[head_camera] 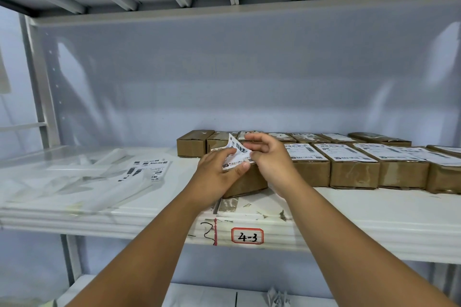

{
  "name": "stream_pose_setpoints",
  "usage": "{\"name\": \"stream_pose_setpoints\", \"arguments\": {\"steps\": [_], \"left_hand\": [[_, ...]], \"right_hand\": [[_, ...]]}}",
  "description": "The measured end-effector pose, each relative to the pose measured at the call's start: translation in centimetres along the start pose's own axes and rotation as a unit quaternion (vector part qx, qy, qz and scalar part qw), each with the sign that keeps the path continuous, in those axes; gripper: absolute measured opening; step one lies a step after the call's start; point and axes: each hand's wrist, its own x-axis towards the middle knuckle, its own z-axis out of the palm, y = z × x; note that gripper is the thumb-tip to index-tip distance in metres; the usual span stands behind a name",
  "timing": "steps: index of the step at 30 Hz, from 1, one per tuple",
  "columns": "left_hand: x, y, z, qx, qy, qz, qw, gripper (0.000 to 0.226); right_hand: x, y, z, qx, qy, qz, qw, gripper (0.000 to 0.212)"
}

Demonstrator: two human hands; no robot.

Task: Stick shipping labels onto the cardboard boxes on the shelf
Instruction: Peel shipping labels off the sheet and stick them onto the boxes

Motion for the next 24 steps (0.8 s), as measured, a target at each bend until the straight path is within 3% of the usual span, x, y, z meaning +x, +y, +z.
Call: {"name": "stream_pose_setpoints", "arguments": {"steps": [6, 10, 16, 20, 22, 24], "left_hand": [[0.3, -0.5, 0.2, 0.016, -0.007, 0.042, 0.999, 0.047], [0.2, -0.7, 0.2, 0.024, -0.011, 0.056, 0.998, 0.042], [0.0, 0.0, 0.0, 0.001, -0.013, 0.062, 0.998, 0.055], [-0.4, 0.5, -0.3, -0.043, -0.019, 0.046, 0.998, 0.04], [-0.2, 0.4, -0.4, -0.121, -0.016, 0.016, 0.992, 0.026], [0.2, 0.2, -0.5, -0.196, -0.018, -0.021, 0.98, 0.026]], "right_hand": [[-0.4, 0.0, 0.0, -0.117, 0.027, 0.006, 0.993, 0.032], [-0.3, 0.1, -0.3, -0.077, 0.022, 0.058, 0.995, 0.029], [-0.3, 0.2, -0.3, -0.013, 0.009, 0.084, 0.996, 0.027], [-0.6, -0.1, -0.5, 0.026, -0.006, 0.101, 0.994, 0.024], [-0.7, -0.4, -0.7, 0.028, -0.027, 0.119, 0.992, 0.027], [-0.7, -0.5, -0.8, 0.036, -0.052, 0.151, 0.987, 0.032]]}}
